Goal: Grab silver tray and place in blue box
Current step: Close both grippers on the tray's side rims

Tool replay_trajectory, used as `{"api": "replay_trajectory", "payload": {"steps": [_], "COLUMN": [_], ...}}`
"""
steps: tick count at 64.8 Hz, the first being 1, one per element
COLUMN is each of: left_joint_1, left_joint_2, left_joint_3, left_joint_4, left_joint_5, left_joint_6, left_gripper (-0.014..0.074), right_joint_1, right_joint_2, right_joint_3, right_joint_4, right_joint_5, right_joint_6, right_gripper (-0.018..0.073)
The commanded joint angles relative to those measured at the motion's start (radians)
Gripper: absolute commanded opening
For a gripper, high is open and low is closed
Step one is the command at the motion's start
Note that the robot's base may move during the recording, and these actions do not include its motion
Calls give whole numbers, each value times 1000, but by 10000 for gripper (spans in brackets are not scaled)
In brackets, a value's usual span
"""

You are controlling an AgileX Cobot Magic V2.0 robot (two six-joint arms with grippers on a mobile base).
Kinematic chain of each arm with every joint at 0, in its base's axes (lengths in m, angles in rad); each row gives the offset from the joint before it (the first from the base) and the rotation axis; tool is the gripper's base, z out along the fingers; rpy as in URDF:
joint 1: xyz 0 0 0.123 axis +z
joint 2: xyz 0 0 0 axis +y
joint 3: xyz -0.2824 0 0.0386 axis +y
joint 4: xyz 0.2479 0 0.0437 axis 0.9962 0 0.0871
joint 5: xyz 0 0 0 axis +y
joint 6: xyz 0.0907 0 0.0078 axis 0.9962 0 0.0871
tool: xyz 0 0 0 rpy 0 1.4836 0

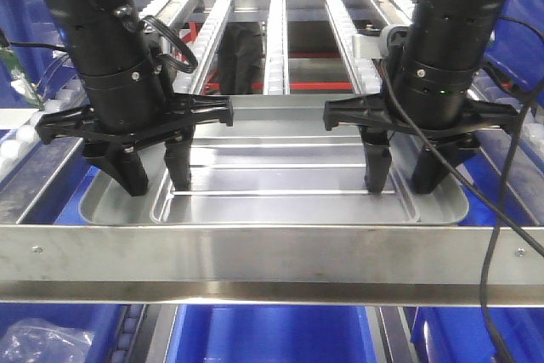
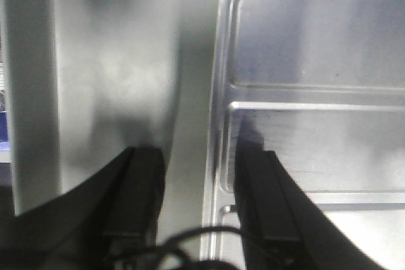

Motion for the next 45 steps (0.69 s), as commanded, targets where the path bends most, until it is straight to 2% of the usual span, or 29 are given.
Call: {"api": "replay_trajectory", "payload": {"steps": [1,19,24,27,38,43,45], "left_joint_1": [3,3,3,3,3,3,3], "left_joint_2": [-48,-48,-48,-48,-48,-48,-48], "left_joint_3": [-28,-28,-28,-28,-28,-28,-28], "left_joint_4": [2,-1,-5,-5,-5,-5,-5], "left_joint_5": [-22,-21,-18,-17,1,1,1], "left_joint_6": [-8,-8,-8,-8,-8,-8,-8], "left_gripper": [197,197,188,167,-22,-108,-105], "right_joint_1": [-3,-3,-3,-3,-3,-3,-3], "right_joint_2": [-43,-43,-43,-43,-43,-43,-43], "right_joint_3": [-29,-29,-29,-29,-29,-29,-29], "right_joint_4": [-9,-9,-9,-9,-9,-9,-9], "right_joint_5": [-30,-41,-41,-41,-40,-40,-39], "right_joint_6": [-2,-2,-2,-2,-2,-2,-2], "right_gripper": [372,367,310,252,80,62,62]}}
